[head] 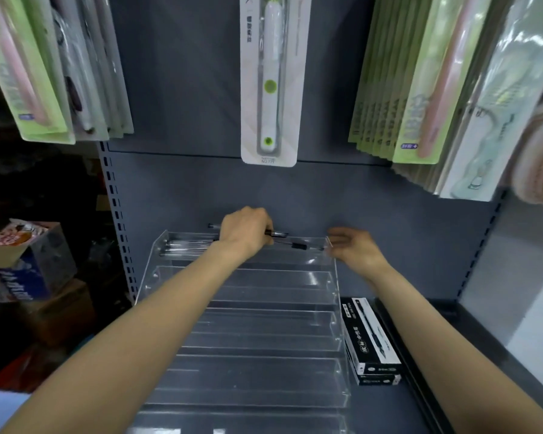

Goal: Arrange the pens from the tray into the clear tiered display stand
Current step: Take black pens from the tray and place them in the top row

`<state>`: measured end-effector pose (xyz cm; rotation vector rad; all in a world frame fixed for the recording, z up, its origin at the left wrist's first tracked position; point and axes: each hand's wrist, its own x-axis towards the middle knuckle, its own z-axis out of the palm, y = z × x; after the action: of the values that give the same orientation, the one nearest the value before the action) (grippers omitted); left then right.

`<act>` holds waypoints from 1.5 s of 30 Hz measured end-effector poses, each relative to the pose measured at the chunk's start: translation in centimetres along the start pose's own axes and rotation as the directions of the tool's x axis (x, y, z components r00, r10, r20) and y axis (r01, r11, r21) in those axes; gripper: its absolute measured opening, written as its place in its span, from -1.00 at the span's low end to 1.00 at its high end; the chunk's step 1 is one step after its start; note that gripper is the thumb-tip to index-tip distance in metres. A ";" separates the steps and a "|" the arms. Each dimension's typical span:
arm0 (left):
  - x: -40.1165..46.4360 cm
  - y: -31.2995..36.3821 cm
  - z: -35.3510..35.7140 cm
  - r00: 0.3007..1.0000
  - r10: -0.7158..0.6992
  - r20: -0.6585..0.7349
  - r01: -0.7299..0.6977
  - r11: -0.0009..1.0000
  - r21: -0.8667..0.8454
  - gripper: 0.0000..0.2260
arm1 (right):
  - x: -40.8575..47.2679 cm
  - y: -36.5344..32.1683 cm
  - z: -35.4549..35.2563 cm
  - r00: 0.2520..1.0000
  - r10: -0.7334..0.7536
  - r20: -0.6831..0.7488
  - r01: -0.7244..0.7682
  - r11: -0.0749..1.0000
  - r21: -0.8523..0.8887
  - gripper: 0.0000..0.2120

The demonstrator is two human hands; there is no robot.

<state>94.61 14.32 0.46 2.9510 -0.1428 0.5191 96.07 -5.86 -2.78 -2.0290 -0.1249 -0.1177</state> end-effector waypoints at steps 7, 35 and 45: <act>0.5 0.2 0.9 0.996 0.087 0.019 -0.088 0.993 0.081 -0.85 | -0.1 0.2 -0.2 1.000 -0.016 0.025 0.015 1.000 0.017 -0.52; 2.0 2.0 1.9 0.971 0.168 0.168 -0.117 0.953 -0.279 -0.83 | -0.2 1.0 -0.5 1.000 -0.013 0.023 0.012 1.000 0.029 -0.59; 1.5 0.2 0.3 0.963 0.120 0.243 -0.100 0.990 -0.096 -0.85 | -0.2 1.1 -0.4 1.000 0.005 0.028 -0.006 0.999 0.037 -0.59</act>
<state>96.09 13.95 0.77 2.9267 -0.3486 0.1486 95.97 -6.72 -3.58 -1.9945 -0.1375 -0.0832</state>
